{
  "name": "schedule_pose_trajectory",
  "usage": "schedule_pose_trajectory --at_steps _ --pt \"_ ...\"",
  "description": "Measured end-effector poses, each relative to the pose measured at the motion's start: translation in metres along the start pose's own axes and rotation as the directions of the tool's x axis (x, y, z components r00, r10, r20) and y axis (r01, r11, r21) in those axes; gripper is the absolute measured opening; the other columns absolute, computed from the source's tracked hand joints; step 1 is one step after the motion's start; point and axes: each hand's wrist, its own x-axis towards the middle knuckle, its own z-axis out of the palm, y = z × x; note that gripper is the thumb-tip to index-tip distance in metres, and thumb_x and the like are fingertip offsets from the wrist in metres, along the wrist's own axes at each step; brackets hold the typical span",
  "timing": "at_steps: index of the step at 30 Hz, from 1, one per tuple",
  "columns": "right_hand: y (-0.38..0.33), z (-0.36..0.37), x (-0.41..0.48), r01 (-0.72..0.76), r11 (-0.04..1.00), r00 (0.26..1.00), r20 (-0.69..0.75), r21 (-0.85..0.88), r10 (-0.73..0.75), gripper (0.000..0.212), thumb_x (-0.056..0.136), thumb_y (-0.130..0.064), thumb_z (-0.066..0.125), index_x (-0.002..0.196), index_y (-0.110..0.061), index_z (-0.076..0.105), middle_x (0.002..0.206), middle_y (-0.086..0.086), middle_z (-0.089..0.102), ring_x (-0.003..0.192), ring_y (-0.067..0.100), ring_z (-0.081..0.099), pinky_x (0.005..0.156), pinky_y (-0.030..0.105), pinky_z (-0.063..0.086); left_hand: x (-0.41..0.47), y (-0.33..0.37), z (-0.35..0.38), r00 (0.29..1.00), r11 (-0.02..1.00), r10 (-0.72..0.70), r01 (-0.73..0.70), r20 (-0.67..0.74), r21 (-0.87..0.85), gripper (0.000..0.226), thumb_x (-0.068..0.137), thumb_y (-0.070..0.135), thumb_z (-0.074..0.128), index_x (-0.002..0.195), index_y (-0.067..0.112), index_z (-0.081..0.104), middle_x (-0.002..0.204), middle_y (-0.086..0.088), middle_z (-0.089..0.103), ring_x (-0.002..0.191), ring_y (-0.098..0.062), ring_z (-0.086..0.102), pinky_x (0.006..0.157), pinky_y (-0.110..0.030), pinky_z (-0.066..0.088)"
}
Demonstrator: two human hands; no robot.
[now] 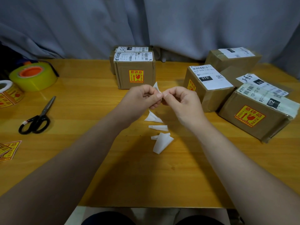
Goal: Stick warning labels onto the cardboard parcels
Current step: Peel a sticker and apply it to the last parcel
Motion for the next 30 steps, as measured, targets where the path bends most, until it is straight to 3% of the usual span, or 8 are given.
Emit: schedule_pose_trajectory --at_steps 2,4,7,10,14,20,25,30 --pt "-0.001 0.0 0.0 -0.092 0.982 0.995 0.042 0.166 0.086 0.012 0.092 -0.007 0.056 0.083 -0.009 0.065 0.076 0.003 0.068 0.075 0.013 0.066 0.078 0.027 0.056 0.001 0.0 -0.002 0.999 0.999 0.0 0.001 0.035 -0.036 0.01 0.091 0.012 0.056 0.083 0.012 0.061 0.075 0.002 0.067 0.07 -0.004 0.061 0.067 -0.017 0.05" --pt "-0.001 0.003 0.0 -0.215 0.89 0.977 0.089 0.402 0.196 0.015 0.093 -0.006 0.054 0.082 -0.006 0.065 0.072 0.007 0.069 0.074 0.017 0.067 0.077 0.027 0.057 0.0 -0.001 -0.003 0.998 0.995 0.002 0.004 0.056 -0.105 0.012 0.093 0.011 0.053 0.083 0.011 0.06 0.07 0.007 0.068 0.068 -0.002 0.061 0.068 -0.017 0.049" --pt "0.003 0.008 -0.001 -0.292 0.783 0.951 0.075 0.549 0.301 0.016 0.093 -0.006 0.053 0.082 -0.006 0.065 0.068 0.005 0.07 0.071 0.015 0.068 0.068 0.02 0.056 -0.001 -0.005 -0.001 0.999 0.986 -0.022 0.029 0.04 -0.162 0.015 0.095 0.01 0.049 0.083 0.01 0.058 0.066 0.01 0.067 0.066 -0.001 0.059 0.067 -0.017 0.048" --pt "0.005 0.011 -0.003 -0.319 0.77 0.941 0.084 0.553 0.329 0.016 0.094 -0.009 0.053 0.095 -0.002 0.066 0.077 0.008 0.07 0.078 0.017 0.068 0.076 0.025 0.057 -0.001 -0.009 0.002 0.998 0.988 -0.058 0.058 0.009 -0.141 0.015 0.096 0.012 0.048 0.085 0.01 0.058 0.068 0.008 0.066 0.065 -0.001 0.059 0.067 -0.017 0.048" --pt "0.005 0.011 -0.005 -0.333 0.764 0.936 0.098 0.552 0.337 0.042 0.089 -0.031 0.056 0.102 0.008 0.063 0.084 0.015 0.068 0.082 0.021 0.068 0.084 0.031 0.056 0.0 -0.008 0.005 0.998 0.995 -0.056 0.054 -0.015 -0.09 0.014 0.096 0.014 0.049 0.086 0.011 0.058 0.074 0.004 0.063 0.065 -0.001 0.06 0.067 -0.017 0.05" --pt "0.008 0.01 -0.005 -0.213 0.886 0.97 -0.021 0.412 0.243 0.007 0.085 -0.007 0.065 0.087 -0.005 0.072 0.071 0.004 0.071 0.072 0.016 0.067 0.074 0.027 0.057 0.0 -0.007 0.006 1.0 1.0 -0.024 0.024 -0.012 -0.01 0.012 0.094 0.014 0.052 0.084 0.013 0.058 0.076 0.002 0.064 0.068 -0.002 0.06 0.067 -0.016 0.049" --pt "0.008 0.0 0.0 -0.311 0.873 0.948 0.054 0.376 0.314 0.008 0.084 -0.011 0.067 0.077 -0.006 0.07 0.075 0.012 0.068 0.075 0.023 0.064 0.077 0.034 0.054 -0.005 -0.006 0.0 0.997 1.0 -0.008 0.008 0.071 -0.002 0.012 0.094 0.011 0.051 0.084 0.012 0.056 0.075 0.003 0.061 0.07 -0.003 0.058 0.069 -0.017 0.049" --pt "0.008 -0.007 -0.001 -0.378 0.819 0.921 0.085 0.432 0.38 0.011 0.085 -0.007 0.064 0.075 -0.005 0.068 0.079 0.013 0.068 0.076 0.022 0.065 0.066 0.027 0.056 -0.009 -0.009 -0.003 0.996 1.0 -0.028 0.027 0.082 0.008 0.015 0.094 0.01 0.051 0.081 0.013 0.057 0.076 0.0 0.06 0.07 -0.005 0.057 0.068 -0.018 0.049"
